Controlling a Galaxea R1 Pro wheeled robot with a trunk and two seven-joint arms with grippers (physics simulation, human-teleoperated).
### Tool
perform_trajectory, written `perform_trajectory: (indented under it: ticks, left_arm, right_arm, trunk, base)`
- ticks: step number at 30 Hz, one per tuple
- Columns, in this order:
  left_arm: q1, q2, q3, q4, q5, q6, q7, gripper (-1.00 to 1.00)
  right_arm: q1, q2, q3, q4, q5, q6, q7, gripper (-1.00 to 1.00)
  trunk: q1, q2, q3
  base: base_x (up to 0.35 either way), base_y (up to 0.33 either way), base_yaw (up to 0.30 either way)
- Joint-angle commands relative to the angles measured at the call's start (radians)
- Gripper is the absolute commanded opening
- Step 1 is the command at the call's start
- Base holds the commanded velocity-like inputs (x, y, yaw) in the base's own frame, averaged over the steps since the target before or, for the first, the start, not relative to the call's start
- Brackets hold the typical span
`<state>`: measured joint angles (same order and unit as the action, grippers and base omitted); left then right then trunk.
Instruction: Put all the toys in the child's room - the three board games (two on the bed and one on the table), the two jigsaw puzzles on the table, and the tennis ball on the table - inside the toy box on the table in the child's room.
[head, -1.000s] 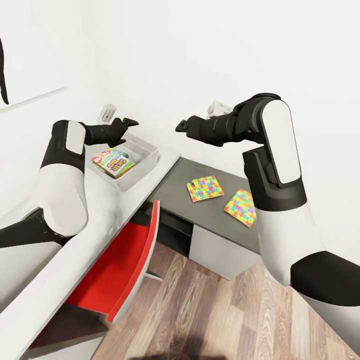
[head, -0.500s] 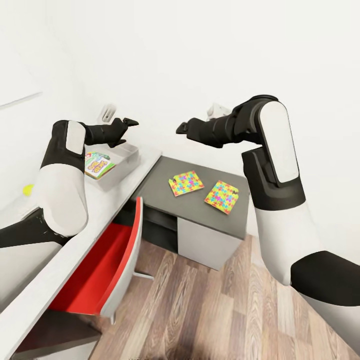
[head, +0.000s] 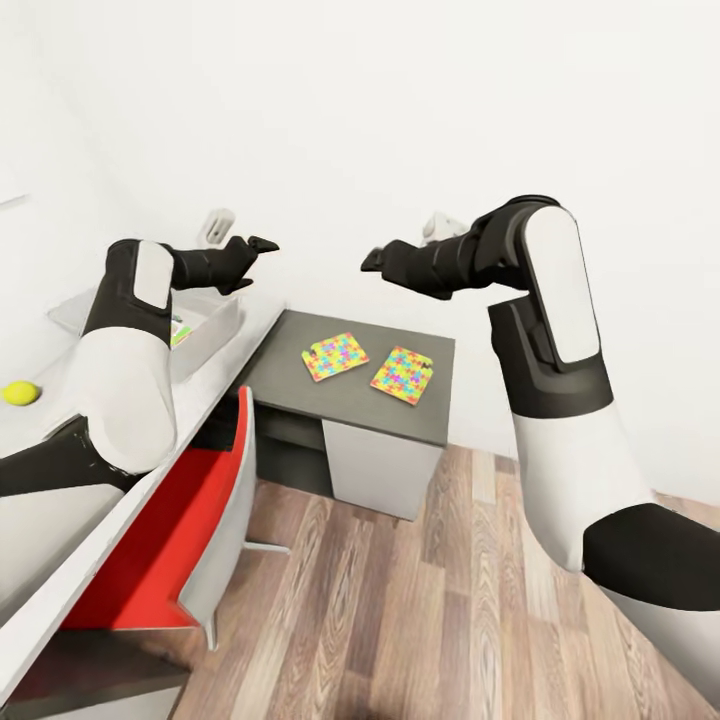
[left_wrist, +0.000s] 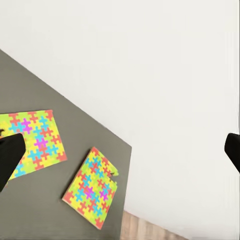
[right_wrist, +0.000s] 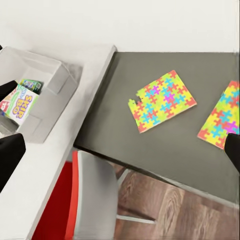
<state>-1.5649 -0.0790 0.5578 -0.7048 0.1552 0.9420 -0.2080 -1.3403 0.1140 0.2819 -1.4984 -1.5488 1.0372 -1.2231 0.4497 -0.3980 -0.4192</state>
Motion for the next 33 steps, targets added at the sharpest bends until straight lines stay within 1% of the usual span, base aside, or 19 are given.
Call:
perform_trajectory:
  ticks: [1,4,7,16,24,33]
  left_arm:
    - [-0.001,0.0,0.0,-0.001,-0.002,0.006,-0.003,1.0]
    - [-0.001,0.0,-0.02,-0.001,-0.002,0.005,-0.003,1.0]
    - [-0.001,0.001,-0.027,-0.001,-0.002,0.005,-0.004,1.0]
    - [-0.001,0.001,-0.031,-0.001,-0.002,0.004,-0.003,1.0]
    - [-0.001,0.001,-0.032,-0.001,-0.002,0.004,-0.003,1.0]
    - [-0.001,0.002,-0.032,-0.001,-0.002,0.004,-0.002,1.0]
  right_arm:
    - [-0.001,0.0,-0.001,0.004,-0.008,0.008,-0.01,1.0]
    - [-0.001,-0.001,-0.004,0.018,-0.008,0.009,-0.01,1.0]
    - [-0.001,-0.001,-0.006,0.024,-0.008,0.01,-0.01,1.0]
    - [0.001,-0.001,-0.007,0.032,-0.008,0.009,-0.01,1.0]
    - [0.003,0.001,-0.007,0.037,-0.008,0.008,-0.01,1.0]
    - [0.003,0.002,-0.006,0.048,-0.008,0.007,-0.01,1.0]
  trunk:
    - [0.0,-0.002,-0.001]
    - [0.0,-0.002,0.003]
    - [0.0,-0.002,0.006]
    - [0.0,-0.002,0.015]
    - [0.0,-0.002,0.024]
    - [0.0,-0.002,0.037]
  base:
    - [-0.21,0.0,-0.229]
    - [-0.142,0.002,-0.229]
    - [-0.201,0.031,-0.231]
    - [-0.16,0.034,-0.231]
    - [-0.024,0.007,-0.225]
    - [-0.002,0.001,-0.165]
